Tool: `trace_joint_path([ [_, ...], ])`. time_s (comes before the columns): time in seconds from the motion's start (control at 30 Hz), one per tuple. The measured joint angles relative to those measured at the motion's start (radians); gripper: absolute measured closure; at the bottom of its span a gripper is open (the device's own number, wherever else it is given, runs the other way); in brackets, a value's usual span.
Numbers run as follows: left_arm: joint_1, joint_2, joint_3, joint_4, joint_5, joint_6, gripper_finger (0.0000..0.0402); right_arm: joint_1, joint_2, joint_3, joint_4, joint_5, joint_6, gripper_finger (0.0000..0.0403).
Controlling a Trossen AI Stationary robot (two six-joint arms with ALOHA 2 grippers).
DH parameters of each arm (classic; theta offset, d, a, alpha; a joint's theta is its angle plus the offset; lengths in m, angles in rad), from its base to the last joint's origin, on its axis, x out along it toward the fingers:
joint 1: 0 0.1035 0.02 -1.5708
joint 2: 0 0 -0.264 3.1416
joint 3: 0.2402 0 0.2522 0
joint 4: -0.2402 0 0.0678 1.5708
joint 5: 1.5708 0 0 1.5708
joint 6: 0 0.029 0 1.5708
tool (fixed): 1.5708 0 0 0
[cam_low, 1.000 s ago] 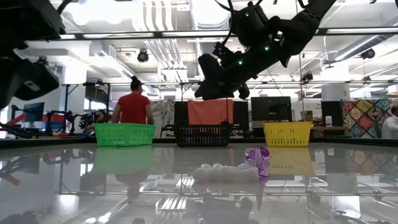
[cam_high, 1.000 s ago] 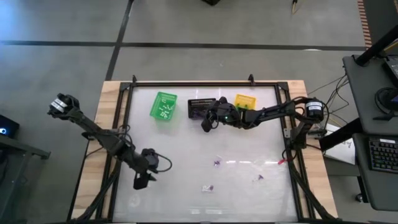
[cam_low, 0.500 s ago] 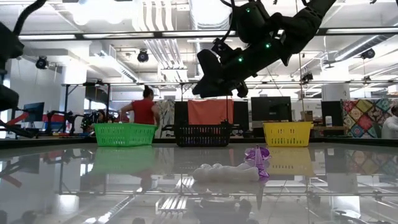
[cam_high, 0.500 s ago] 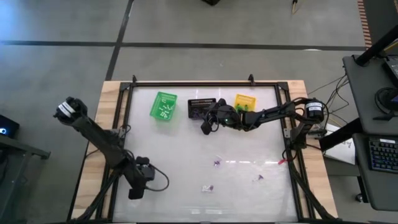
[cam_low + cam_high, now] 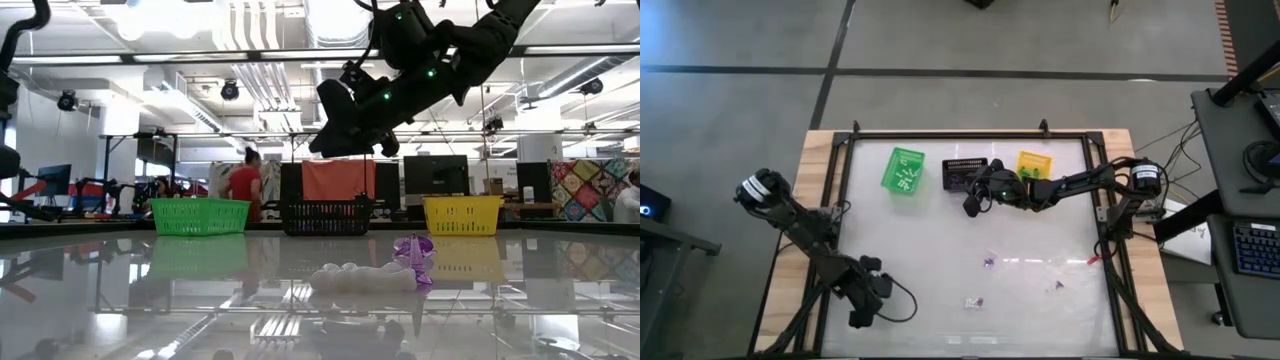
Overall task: Sort Halloween decoration
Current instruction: Put the white bone toy into the green basket
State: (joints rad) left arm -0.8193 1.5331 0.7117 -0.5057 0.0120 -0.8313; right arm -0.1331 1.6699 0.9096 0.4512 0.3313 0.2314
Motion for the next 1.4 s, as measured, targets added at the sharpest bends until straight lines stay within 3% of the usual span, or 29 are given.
trace_joint_path([
  [0.23,0.001,0.0,0.002,-0.03,-0.024,-0.015,0.0391,0.006,0.0,0.0,-0.003,-0.002,-0.014,0.025],
  [0.43,0.003,-0.036,0.016,-0.037,-0.046,-0.014,0.0398,0.015,-0.002,0.0,-0.004,-0.002,-0.031,0.025],
  [0.67,0.026,-0.184,0.048,-0.037,-0.263,-0.003,0.0401,0.046,-0.046,0.0,-0.005,-0.002,-0.063,0.025],
  [0.83,0.101,-0.321,0.051,-0.082,-0.438,0.062,0.0401,0.074,-0.108,-0.001,-0.033,-0.002,-0.093,0.025],
  [1.0,0.277,-0.429,0.051,-0.183,-0.598,0.135,0.0401,0.102,-0.16,-0.001,-0.081,0.0,-0.1,0.025],
  [1.17,0.584,-0.485,0.054,-0.196,-0.658,0.262,0.0401,0.119,-0.177,-0.001,-0.098,0.001,-0.101,0.025],
  [1.23,0.739,-0.487,0.054,-0.196,-0.628,0.353,0.0401,0.121,-0.177,-0.001,-0.101,0.001,-0.094,0.025],
  [1.4,1.114,-0.445,0.052,-0.113,-0.372,0.595,0.0401,0.126,-0.178,-0.001,-0.134,0.001,-0.067,0.025],
])
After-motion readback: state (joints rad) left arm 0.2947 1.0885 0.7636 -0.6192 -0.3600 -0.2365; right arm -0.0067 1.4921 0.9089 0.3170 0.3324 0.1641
